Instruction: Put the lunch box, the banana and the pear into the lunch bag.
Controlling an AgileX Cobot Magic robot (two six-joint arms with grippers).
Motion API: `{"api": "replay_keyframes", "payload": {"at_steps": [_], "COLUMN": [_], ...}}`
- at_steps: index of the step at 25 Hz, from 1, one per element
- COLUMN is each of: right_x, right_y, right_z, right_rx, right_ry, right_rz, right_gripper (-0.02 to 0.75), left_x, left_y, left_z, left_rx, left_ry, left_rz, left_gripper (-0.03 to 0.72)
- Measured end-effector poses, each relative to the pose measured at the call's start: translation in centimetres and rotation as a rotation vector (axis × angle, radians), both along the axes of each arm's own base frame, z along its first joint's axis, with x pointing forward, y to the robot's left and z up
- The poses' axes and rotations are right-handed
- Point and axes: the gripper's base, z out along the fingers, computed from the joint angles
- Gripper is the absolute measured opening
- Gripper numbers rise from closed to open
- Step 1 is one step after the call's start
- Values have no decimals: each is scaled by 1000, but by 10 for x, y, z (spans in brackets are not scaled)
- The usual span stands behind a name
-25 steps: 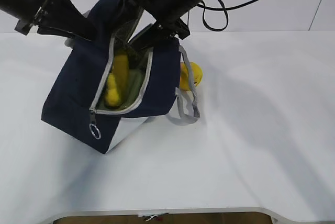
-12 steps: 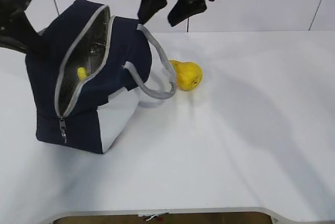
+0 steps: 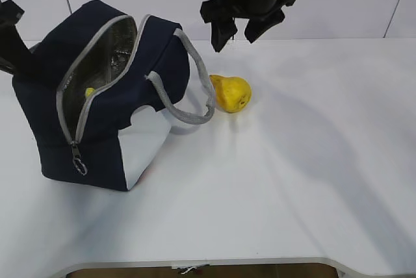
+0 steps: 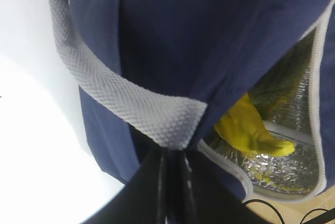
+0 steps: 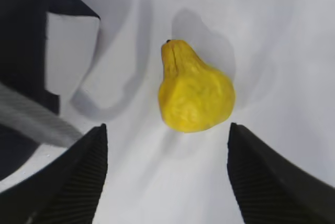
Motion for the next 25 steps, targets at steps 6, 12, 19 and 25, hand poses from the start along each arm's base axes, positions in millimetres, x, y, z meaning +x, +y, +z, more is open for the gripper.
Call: {"api": "replay_keyframes", "payload": {"at_steps": [6,12,19,25], "right_x": [21,36,45,49], "right_y": [7,12,15,16], "right_z": [-37,-52,-71,-87], "right_rx": [-31,-39,-51,-64], "right_ry": [-43,-146,-167,-148], "right_rz": [58,91,118,131], "right_gripper": [557,553,551,547], "left_x": [0,0,0,0], "left_y": [0,1,1,1], "left_z": [0,0,0,-1], "left_rx": [5,6,8,12], "left_ry": [1,2,3,3], "left_rz": [1,2,2,1], "left_gripper": [-6,-6,-6,-6]}}
